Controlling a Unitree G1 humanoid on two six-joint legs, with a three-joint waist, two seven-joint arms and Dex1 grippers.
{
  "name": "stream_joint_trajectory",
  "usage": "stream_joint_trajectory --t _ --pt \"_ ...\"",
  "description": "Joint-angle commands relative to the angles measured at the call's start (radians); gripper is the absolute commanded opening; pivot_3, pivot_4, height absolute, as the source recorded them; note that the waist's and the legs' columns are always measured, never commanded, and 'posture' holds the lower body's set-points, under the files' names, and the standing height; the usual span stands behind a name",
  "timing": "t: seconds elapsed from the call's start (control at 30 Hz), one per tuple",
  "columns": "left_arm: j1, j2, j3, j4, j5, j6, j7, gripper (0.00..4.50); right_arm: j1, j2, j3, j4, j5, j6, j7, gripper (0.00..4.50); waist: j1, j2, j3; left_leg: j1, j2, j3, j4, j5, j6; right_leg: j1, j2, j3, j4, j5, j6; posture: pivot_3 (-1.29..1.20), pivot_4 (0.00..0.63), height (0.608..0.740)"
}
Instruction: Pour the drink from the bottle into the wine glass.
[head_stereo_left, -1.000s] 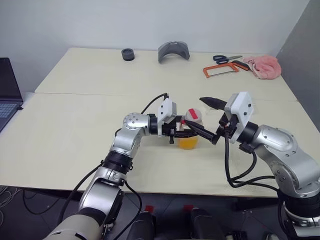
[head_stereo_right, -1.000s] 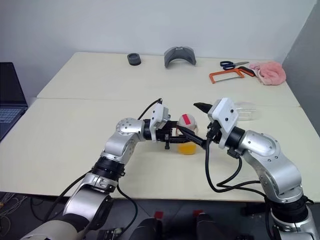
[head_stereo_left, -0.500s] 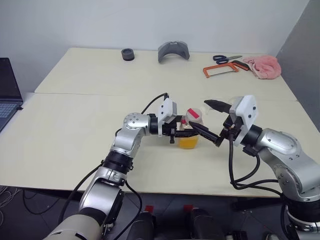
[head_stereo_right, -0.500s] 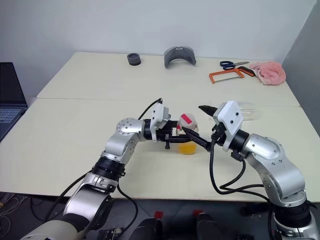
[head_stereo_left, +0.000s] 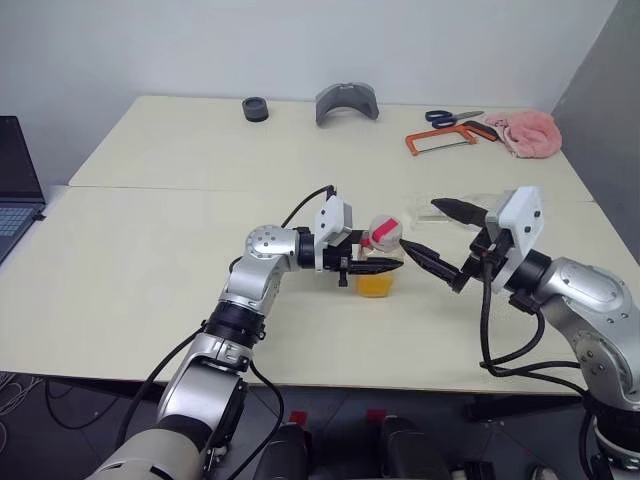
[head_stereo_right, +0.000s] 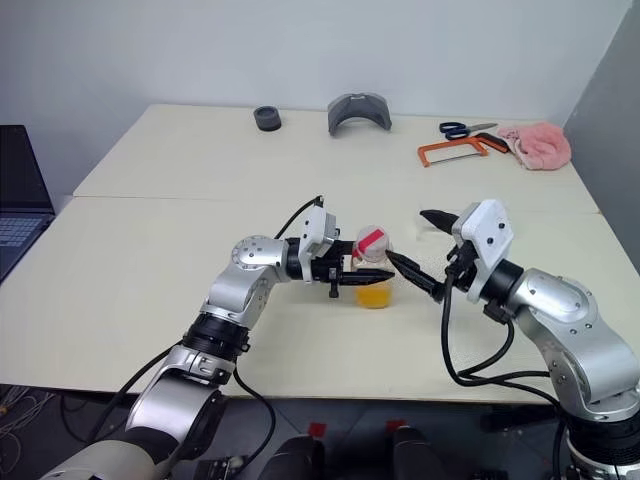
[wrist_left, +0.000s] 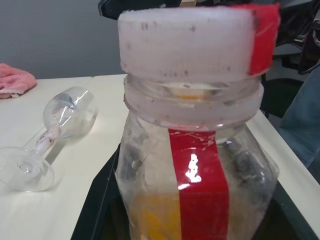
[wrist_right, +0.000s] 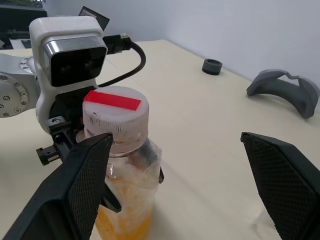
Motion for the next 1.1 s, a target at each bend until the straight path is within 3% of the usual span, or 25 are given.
stream_joint_trajectory --t 0.03,1.1 --pt "-0.025 -0.005 0.013 -0.012 -0.013 -0.018 0.001 1.69 -0.003 -0.014 -0.020 -0.057 0.042 0.012 0.009 4.37 0.000 0.000 0.000 0.000 0.000 0.000 0.000 0.000 0.000 0.000 0.000 0.000 0.000 0.000 0.000 0.00 0.150 0.740" --pt "-0.022 -0.013 0.010 -0.015 -0.013 -0.020 0.005 1.69 -0.072 0.045 0.067 -0.033 -0.028 -0.009 -0.043 4.37 0.000 0.000 0.000 0.000 0.000 0.000 0.000 0.000 0.000 0.000 0.000 0.000 0.000 0.000 0.000 0.00 0.150 0.740"
